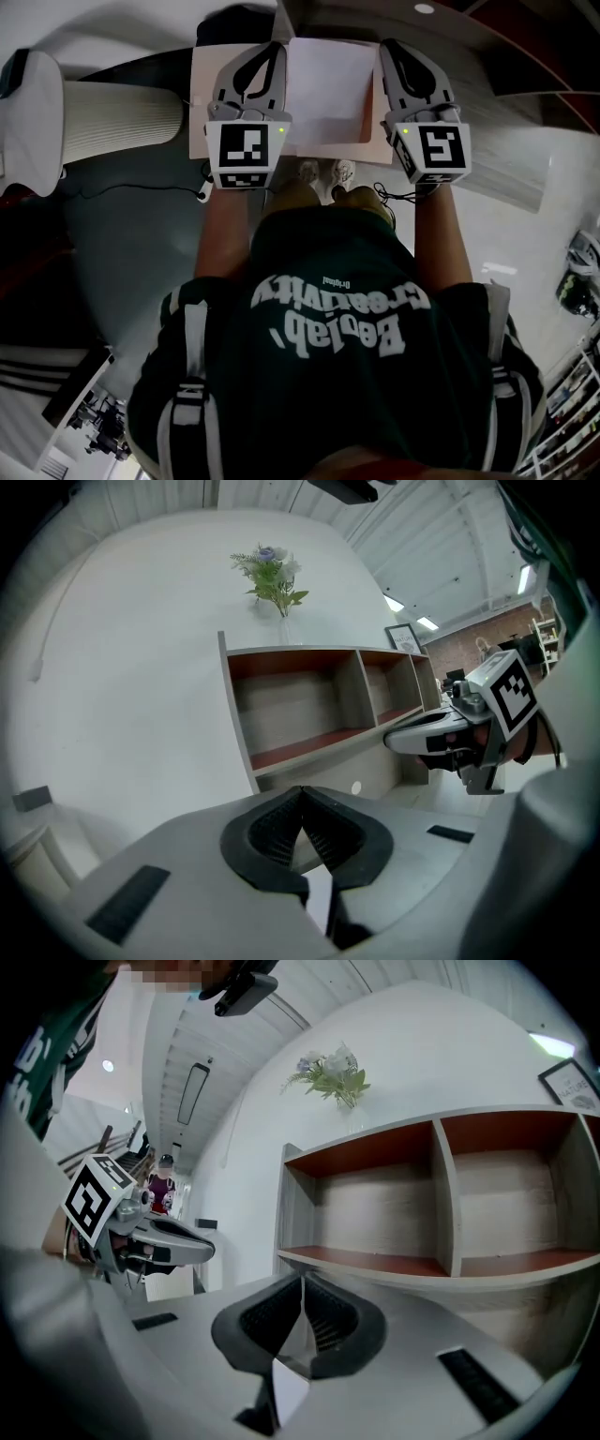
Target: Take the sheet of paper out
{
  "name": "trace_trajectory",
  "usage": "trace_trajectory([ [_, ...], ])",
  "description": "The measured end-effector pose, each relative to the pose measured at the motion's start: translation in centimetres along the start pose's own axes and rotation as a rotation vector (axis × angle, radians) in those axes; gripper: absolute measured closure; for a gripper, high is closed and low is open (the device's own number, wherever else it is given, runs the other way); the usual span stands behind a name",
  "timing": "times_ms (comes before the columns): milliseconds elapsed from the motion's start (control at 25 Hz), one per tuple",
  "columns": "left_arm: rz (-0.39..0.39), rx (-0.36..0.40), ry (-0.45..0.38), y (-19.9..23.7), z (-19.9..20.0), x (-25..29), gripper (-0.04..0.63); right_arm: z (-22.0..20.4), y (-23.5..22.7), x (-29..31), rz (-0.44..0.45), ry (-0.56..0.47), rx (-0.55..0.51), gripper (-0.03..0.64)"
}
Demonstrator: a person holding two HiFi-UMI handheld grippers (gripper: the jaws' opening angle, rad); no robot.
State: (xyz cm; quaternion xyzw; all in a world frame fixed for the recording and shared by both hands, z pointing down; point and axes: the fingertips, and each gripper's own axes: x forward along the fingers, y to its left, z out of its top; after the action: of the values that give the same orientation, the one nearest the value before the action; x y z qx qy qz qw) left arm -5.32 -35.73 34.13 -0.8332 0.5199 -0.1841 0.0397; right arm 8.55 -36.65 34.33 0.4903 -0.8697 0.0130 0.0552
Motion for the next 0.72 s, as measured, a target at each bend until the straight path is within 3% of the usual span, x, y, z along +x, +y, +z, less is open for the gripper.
trace_trajectory([
  [160, -0.016, -0.002, 0.020, -0.5, -0.9, 0.8, 0.577, -1.2, -0.7, 0.5, 0.004, 0.049, 0.019, 0.580],
  [320, -0.046, -0.016, 0.039, -0.3, -2.1, 1.5, 0.576, -1.0, -0.5, 1.8, 0.031, -0.027, 0.015, 0.580],
  [440, -0.082, -0.002, 0.056, 0.0, -3.2, 2.3, 0.570, -1.2, -0.2, 2.8, 0.024, -0.020, 0.012, 0.580],
  [640, -0.195, -0.056, 0.084, 0.7, -5.8, 3.3, 0.499, -1.6, 0.1, 4.5, -0.001, 0.005, 0.005, 0.580],
  [720, -0.244, -0.073, 0.118, 0.9, -7.4, 3.7, 0.432, -1.5, 0.3, 5.1, -0.010, 0.006, -0.002, 0.580],
])
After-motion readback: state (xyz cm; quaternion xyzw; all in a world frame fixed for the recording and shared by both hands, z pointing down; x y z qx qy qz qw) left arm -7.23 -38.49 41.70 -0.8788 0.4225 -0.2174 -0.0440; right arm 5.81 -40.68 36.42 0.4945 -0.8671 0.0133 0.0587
